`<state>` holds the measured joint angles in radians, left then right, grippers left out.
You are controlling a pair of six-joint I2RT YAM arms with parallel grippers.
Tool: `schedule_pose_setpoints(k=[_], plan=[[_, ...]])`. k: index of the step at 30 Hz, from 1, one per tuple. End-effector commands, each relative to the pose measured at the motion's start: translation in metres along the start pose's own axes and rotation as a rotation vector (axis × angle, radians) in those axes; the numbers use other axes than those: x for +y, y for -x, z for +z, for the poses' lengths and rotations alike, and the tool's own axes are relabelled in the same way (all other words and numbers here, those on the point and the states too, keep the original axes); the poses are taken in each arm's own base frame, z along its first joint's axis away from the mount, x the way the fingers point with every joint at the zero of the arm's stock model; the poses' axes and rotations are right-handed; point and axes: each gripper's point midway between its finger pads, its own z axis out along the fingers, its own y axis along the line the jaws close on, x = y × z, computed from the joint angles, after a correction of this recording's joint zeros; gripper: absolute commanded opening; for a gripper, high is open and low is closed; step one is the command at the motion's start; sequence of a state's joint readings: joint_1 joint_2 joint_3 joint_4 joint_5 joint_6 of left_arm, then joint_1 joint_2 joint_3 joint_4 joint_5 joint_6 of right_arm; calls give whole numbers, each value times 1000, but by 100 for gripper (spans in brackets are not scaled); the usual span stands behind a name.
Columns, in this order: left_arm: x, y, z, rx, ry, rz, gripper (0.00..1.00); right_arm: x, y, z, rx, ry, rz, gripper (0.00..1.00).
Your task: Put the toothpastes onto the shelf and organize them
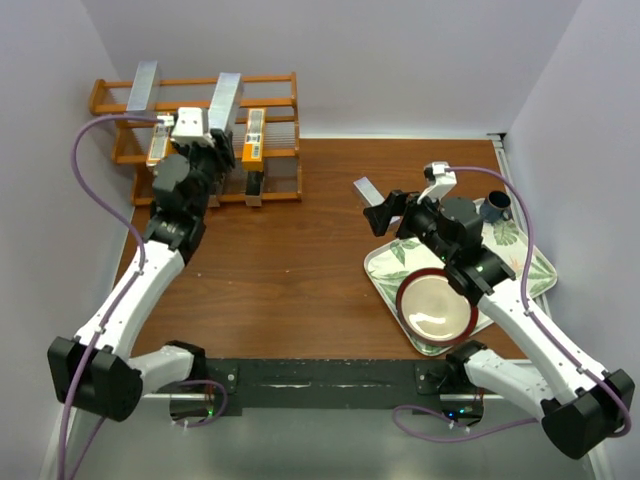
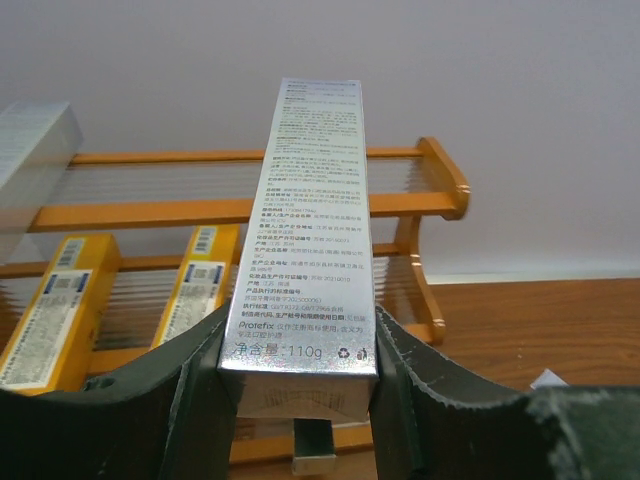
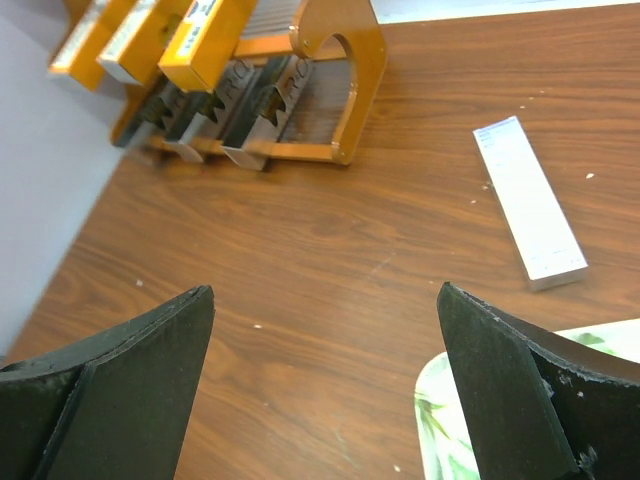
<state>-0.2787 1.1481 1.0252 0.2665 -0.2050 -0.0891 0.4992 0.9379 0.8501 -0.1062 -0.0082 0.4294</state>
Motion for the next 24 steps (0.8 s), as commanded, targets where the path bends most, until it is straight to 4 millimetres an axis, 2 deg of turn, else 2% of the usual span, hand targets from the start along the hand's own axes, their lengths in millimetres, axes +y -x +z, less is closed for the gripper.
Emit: schedule_pose_setpoints(k=[1, 2, 3, 5, 6, 10, 16, 20, 24], plan=[[16, 48, 24, -68, -30, -45, 15, -1, 8, -7, -45, -11, -75, 99], [28, 41, 35, -42, -2, -47, 15, -1, 6, -7, -42, -12, -82, 99], [32, 56, 38, -62, 2, -59, 15, -1, 7, -7, -46, -14, -85, 99], [46, 50, 48, -31, 38, -53, 15, 0, 5, -8, -45, -12, -96, 99], [49, 58, 51, -45, 46, -52, 15, -1, 5, -8, -47, -15, -98, 99], [67, 62, 65, -50, 79, -32, 16, 6, 3, -8, -43, 11, -112, 98], [85, 48, 90, -28, 110, -31, 17, 14, 1, -9, -39, 51, -129, 99], [89, 32, 106, -7, 117, -29, 17, 15, -1, -8, -36, 57, -136, 99], [92, 26, 116, -22, 123, -19, 17, 18, 0, -8, -37, 69, -145, 99]])
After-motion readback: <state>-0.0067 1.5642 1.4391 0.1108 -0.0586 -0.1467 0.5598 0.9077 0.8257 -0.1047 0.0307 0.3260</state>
